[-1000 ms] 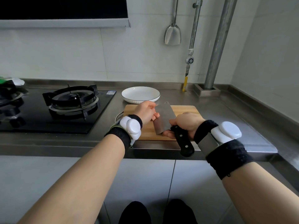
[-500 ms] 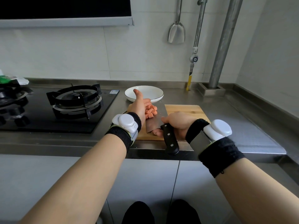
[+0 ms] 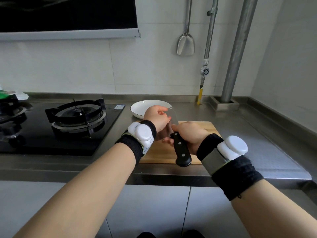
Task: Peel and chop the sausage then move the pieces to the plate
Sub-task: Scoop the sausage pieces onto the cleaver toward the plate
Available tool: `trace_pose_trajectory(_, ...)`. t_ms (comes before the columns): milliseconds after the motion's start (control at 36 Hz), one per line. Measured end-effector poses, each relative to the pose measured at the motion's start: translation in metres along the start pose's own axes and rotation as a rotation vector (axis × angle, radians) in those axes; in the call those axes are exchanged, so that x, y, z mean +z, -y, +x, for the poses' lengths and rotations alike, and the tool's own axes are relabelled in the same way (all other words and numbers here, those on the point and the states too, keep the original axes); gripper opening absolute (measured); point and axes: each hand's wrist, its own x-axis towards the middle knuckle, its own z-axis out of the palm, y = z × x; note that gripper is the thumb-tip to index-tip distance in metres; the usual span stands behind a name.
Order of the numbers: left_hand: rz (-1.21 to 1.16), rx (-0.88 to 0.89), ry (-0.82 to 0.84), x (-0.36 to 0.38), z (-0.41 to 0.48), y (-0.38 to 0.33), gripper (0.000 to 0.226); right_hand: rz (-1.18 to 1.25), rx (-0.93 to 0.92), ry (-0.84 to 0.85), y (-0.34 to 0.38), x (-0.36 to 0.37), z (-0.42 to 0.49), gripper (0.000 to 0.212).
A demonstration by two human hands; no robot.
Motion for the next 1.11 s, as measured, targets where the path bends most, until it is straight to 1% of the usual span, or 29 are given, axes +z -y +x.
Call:
trace_pose_trajectory(83,0.088,0.055,0.001,0.001,0.014,-0.005,0.027,-0.014,-0.035,-0.012,0.007,0.001,0.006,0.016)
trace_pose_trajectory(194,0.139,0.07,-0.005,0.002,0.04,-0.003,0.028,-0.038,-0.058,-0.003,0.015,0.003,0.023,0.018)
trace_pose_trajectory(389,0.209,0.106,-0.044,0.002,0.083,0.006,0.028,-0.029,-0.102,-0.008,0.024,0.005,0.066,0.014)
trace_pose_trajectory(556,0.268,0.095,-0.06,0.005,0.113,0.017,0.026,0.041,-0.112,-0.001,0.018,0.003,0.094,0.014)
trace_pose_trajectory(667,0.341,0.095,-0.045,0.002,0.126,0.026,0.024,0.096,-0.097,0.005,0.01,-0.001,0.106,0.024)
trace_pose_trajectory(833,0.404,0.084,-0.002,0.004,0.136,0.03,0.025,0.178,-0.073,0.012,0.006,-0.003,0.115,0.03)
trace_pose_trajectory(944,0.448,0.056,0.02,0.008,0.145,0.033,0.027,0.223,-0.062,0.013,0.005,-0.006,0.117,0.025)
trace_pose_trajectory(1111,0.45,-0.006,0.038,0.004,0.156,0.037,0.03,0.265,-0.064,0.009,0.005,-0.007,0.12,0.025)
